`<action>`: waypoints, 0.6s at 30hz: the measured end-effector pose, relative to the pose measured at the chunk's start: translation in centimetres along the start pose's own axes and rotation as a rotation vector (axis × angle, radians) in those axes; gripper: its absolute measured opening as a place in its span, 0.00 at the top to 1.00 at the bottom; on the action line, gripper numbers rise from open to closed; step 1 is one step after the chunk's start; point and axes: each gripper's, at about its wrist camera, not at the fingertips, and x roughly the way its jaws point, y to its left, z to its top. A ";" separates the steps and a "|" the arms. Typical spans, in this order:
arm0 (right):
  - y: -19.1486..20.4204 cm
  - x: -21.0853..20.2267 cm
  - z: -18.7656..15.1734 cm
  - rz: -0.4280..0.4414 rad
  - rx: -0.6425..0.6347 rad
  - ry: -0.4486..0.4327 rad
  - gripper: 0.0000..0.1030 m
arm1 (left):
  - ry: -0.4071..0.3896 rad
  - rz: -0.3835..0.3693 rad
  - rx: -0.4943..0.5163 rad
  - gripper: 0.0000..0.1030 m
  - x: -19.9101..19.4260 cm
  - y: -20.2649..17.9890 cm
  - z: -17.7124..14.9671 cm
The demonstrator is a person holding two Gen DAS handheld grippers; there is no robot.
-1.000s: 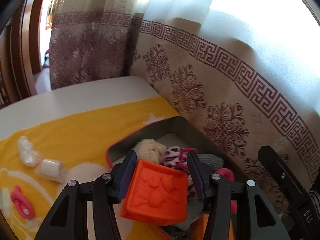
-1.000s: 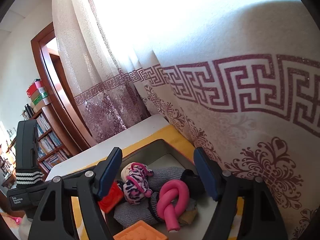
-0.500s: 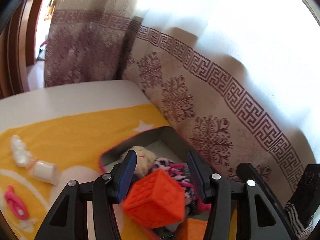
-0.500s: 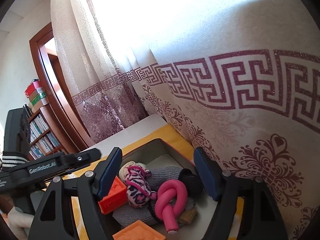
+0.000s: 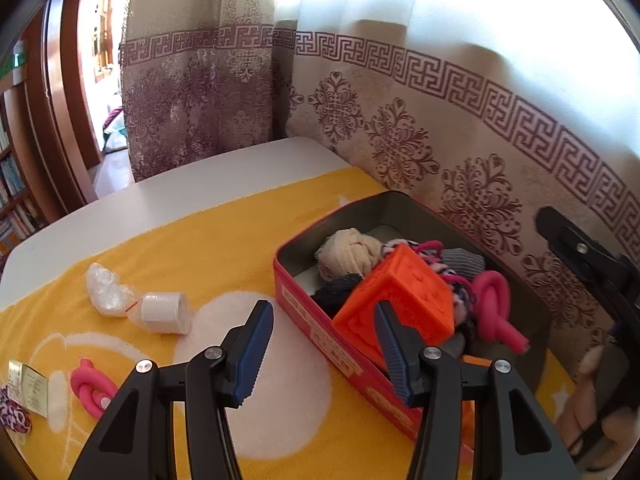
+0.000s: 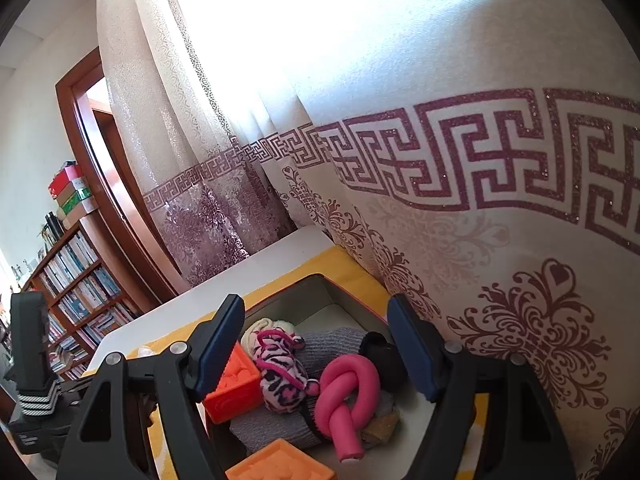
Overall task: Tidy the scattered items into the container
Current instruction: 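Carry the plush and orange cube into the red tin and open both tools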
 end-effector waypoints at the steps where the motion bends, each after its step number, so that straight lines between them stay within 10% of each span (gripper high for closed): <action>1: 0.0 0.0 0.0 0.000 0.000 0.001 0.25 | 0.006 0.011 -0.006 0.47 0.8 0.0 0.3; 18: 1.3 0.2 -0.9 0.008 -0.046 -0.008 0.25 | -0.006 0.025 -0.102 0.47 0.8 2.2 0.4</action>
